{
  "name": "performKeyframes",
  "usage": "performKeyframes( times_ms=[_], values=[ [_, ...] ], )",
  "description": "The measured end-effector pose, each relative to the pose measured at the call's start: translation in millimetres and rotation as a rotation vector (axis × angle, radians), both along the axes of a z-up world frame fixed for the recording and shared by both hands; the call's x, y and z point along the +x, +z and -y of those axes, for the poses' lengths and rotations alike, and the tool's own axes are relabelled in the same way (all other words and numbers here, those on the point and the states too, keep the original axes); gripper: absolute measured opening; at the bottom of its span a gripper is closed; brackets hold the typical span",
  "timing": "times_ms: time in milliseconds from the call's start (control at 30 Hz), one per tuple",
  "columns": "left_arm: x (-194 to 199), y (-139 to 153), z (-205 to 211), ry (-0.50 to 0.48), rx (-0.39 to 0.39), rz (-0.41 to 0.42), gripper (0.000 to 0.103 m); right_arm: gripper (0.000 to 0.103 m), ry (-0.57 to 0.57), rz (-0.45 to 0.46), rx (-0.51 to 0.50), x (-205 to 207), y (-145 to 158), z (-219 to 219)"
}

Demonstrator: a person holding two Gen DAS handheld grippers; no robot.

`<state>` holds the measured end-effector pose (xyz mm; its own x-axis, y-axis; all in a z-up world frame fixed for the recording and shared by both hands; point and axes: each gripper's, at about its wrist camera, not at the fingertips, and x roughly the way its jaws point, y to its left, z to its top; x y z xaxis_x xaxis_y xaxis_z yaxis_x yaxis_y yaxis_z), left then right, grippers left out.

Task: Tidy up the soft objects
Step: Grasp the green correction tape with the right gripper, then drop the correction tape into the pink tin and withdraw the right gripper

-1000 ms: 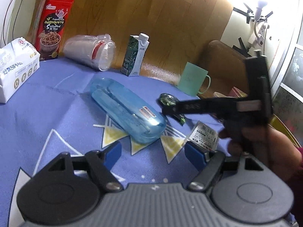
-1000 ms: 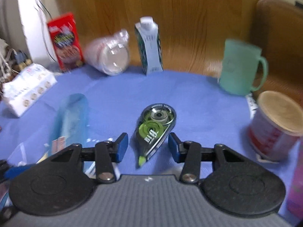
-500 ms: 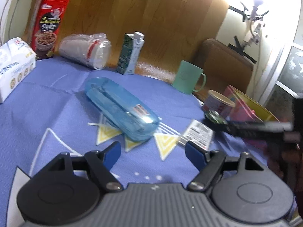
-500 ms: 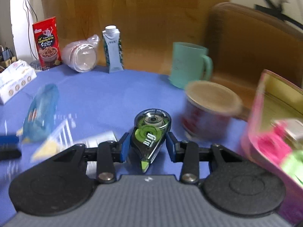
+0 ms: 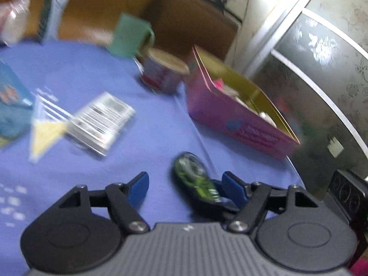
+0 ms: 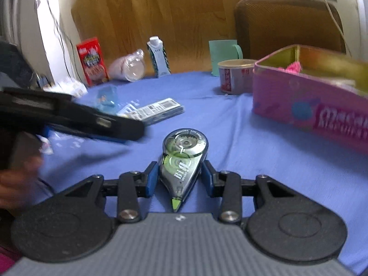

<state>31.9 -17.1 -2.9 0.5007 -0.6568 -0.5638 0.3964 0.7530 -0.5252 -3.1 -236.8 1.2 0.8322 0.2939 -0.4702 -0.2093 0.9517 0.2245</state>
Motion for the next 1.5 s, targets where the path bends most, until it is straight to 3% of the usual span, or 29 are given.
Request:
performKeyframes(
  times_ms=[67,167,333,533,633,800,967,1267,1500],
  values=[
    [3.4,-2.1,11.8,-0.023,0.004,-0.021,0.048,0.043,0.019,0.008,0.048,-1.3,-1.8,-0.3],
    [8.3,4.3,23.6,-0.036,0.038,0.008,0.034,0.043,0.017,0.049,0.029,-5.2,0.3,2.6],
    [24.2,36.2,48.5,-0.077,0.038,0.076,0.034,0.043,-0.026,0.159,-0.023,-4.0,13.3,19.4],
    [58.2,75.5,119.1,-0.157,0.060,0.207,0.033,0.043,-0.165,0.296,-0.058,14.2,37.6,64.1],
    [79.2,77.5,158.9,-0.179,0.084,0.233,0.034,0.044,-0.251,0.306,-0.070,28.0,43.7,92.0],
    [108.2,64.8,194.6,-0.114,0.142,0.237,0.037,0.044,-0.361,0.255,-0.109,67.8,35.9,125.7],
    [104.3,54.6,187.9,-0.085,0.150,0.239,0.044,0.044,-0.406,0.187,-0.103,79.6,23.1,139.9],
    [55.5,63.4,152.1,-0.079,0.178,0.333,0.046,0.044,-0.465,0.278,-0.050,13.4,28.4,127.9],
    [19.7,48.3,119.2,-0.030,0.267,0.304,0.048,0.045,-0.468,0.303,-0.056,-21.6,25.3,105.8]
  ],
)
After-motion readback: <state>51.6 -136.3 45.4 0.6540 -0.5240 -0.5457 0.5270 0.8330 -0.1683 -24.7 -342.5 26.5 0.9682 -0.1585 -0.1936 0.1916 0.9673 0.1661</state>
